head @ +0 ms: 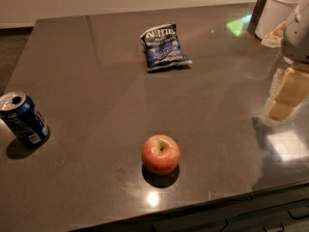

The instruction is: Move apple near pepsi can

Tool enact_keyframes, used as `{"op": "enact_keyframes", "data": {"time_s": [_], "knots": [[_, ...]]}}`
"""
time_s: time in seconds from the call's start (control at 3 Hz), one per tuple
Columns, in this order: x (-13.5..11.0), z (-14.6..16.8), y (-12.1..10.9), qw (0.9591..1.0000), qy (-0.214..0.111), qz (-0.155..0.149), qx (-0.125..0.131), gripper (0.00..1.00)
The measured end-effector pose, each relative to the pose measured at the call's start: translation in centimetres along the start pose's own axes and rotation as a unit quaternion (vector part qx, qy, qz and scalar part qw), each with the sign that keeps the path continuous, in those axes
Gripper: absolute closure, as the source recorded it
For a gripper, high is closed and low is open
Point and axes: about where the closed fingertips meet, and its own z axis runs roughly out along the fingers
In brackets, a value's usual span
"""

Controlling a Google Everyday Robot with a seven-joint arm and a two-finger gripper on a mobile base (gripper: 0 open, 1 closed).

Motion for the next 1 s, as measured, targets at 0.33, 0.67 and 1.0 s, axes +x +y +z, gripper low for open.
{"op": "enact_keyframes", "data": {"time_s": [0.33,0.67,1.0], "knots": [[0.0,0.0,0.0,1.0,0.0,0.0,0.0,0.0],[-1.0,0.7,0.2,0.9998,-0.017,-0.006,-0.011,0.0],[-3.4,2.3,1.7,0.9985,-0.039,-0.033,-0.02,0.0]]}}
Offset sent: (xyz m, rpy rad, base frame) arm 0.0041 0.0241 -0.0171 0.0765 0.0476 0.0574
